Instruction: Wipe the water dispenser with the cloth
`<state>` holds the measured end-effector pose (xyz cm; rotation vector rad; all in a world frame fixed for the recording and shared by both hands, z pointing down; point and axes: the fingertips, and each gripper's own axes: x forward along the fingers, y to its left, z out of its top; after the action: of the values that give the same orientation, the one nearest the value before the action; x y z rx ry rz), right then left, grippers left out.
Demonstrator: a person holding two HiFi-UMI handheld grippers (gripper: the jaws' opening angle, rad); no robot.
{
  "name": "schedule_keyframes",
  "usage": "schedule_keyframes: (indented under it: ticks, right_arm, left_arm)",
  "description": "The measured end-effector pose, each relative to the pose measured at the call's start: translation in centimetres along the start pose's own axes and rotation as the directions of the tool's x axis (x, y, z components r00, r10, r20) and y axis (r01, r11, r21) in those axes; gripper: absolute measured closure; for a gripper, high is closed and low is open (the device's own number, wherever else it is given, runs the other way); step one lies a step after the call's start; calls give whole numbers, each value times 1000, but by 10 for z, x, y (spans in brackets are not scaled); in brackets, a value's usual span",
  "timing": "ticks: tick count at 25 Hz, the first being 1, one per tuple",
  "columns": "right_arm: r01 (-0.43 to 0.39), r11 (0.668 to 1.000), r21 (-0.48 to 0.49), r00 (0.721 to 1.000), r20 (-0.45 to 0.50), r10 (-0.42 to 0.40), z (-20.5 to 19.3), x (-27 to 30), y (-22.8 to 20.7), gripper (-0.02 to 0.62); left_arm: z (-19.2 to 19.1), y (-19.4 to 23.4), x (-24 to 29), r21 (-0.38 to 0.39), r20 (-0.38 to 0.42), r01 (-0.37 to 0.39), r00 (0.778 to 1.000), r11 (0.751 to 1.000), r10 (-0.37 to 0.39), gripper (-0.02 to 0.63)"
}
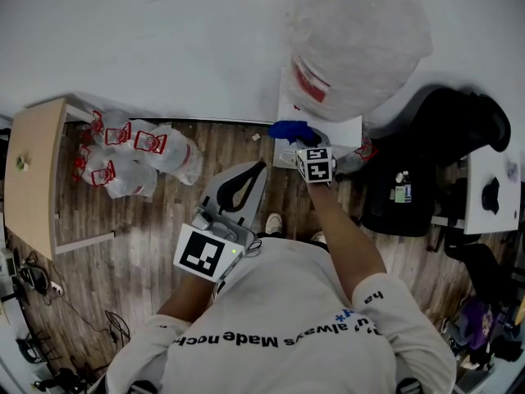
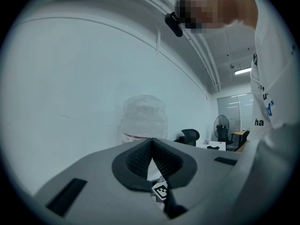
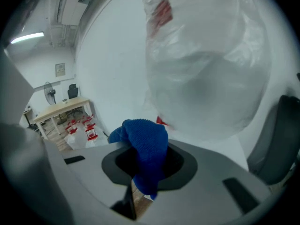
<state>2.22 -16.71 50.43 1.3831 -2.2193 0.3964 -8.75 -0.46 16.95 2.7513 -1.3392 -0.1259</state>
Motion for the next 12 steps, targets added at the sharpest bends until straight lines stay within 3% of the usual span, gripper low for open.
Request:
schedule_keyframes:
  ticks: [7,12]
  right_arm:
    - [163,985,55,985,-70,-159,-23,-3,-75,512]
    - [145,988,44,984,-107,-140,-38,5,-92,509]
  left_arm:
    - [-4,-4,5,-12,-9,12,1000,1000,-12,588]
    - [-6,-2,6,-11,-21,9,1000,1000,-9,588]
